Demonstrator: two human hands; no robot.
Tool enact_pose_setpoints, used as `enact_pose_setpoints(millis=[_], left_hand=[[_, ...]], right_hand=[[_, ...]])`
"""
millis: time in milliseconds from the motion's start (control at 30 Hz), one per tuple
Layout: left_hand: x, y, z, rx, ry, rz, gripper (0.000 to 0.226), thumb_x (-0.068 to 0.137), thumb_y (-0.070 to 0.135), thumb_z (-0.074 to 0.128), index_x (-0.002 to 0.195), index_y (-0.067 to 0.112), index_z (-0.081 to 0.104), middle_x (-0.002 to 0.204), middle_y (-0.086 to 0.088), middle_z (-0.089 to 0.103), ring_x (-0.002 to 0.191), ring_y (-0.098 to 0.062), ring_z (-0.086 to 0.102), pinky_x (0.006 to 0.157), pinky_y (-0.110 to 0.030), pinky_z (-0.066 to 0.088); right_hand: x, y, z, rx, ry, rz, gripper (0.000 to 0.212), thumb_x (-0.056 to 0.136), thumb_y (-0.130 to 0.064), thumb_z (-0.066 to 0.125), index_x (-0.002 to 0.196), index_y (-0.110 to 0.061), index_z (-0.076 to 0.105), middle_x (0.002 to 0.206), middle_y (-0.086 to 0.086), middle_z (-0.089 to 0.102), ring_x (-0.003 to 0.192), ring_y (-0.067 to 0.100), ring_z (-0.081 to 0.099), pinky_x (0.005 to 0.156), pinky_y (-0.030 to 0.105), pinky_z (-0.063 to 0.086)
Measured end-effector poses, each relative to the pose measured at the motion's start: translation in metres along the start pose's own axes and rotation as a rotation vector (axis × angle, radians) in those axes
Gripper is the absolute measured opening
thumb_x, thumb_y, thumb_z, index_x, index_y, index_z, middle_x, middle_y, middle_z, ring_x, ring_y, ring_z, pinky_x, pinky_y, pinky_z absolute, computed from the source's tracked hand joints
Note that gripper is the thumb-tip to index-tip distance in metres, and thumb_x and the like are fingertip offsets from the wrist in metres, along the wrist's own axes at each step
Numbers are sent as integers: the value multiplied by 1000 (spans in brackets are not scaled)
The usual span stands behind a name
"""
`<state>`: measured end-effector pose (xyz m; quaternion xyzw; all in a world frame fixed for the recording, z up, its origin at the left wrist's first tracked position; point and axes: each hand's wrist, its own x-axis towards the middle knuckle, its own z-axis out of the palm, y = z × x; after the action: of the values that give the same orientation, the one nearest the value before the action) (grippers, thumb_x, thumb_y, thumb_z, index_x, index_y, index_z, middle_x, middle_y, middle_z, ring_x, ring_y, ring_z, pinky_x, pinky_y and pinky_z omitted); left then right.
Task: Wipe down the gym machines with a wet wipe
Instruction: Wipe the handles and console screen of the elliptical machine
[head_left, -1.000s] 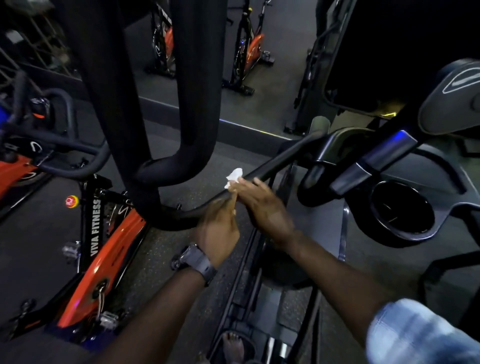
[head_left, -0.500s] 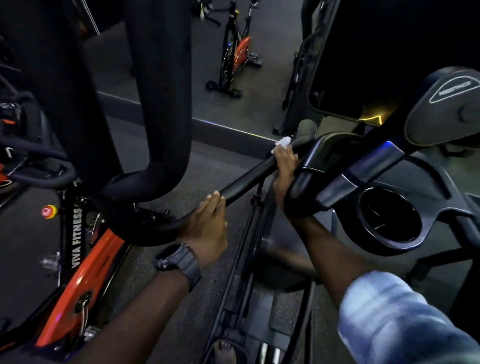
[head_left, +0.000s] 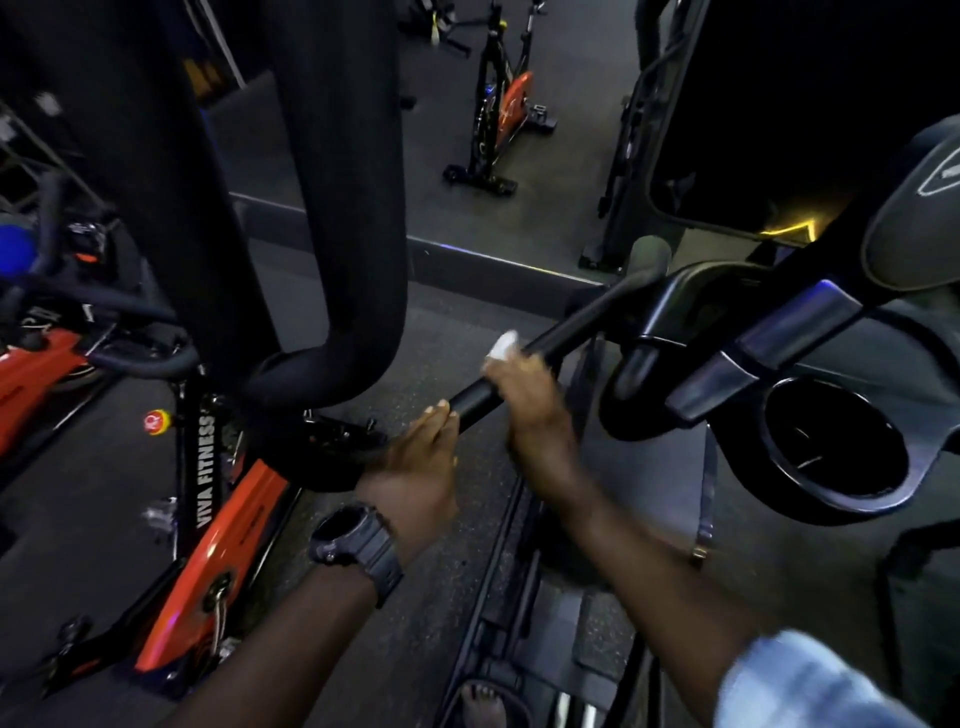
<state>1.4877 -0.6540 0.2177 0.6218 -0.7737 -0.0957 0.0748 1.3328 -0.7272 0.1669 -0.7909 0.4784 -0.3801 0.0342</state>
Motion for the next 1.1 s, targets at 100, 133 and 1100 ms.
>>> enact_pose_setpoints(millis=[100, 133, 1100], left_hand=[[-30, -17, -12, 167, -32, 0, 43, 86, 9, 47, 125, 1, 61, 124, -14, 63, 108, -32, 65, 83, -40, 58], [-40, -21, -19, 203, -33, 31, 45, 84, 10, 39, 121, 0, 63, 118, -14, 66, 105, -32, 66, 85, -39, 58], [-30, -2, -16, 294, -81, 36, 61, 95, 16, 47, 150, -1, 26, 157, -17, 27, 143, -30, 32, 116, -37, 30]], right_hand=[[-32, -56, 26, 192, -181, -79, 35, 89, -1, 48, 121, -4, 62, 123, 15, 63, 121, 28, 53, 111, 43, 35], [-35, -67, 26, 229, -208, -125, 33, 90, -4, 47, 118, -3, 64, 117, 14, 66, 116, 25, 55, 111, 38, 33], [8, 4, 4, 228, 326, 427, 32, 97, -12, 44, 119, -10, 67, 125, 9, 65, 125, 18, 49, 103, 38, 43]])
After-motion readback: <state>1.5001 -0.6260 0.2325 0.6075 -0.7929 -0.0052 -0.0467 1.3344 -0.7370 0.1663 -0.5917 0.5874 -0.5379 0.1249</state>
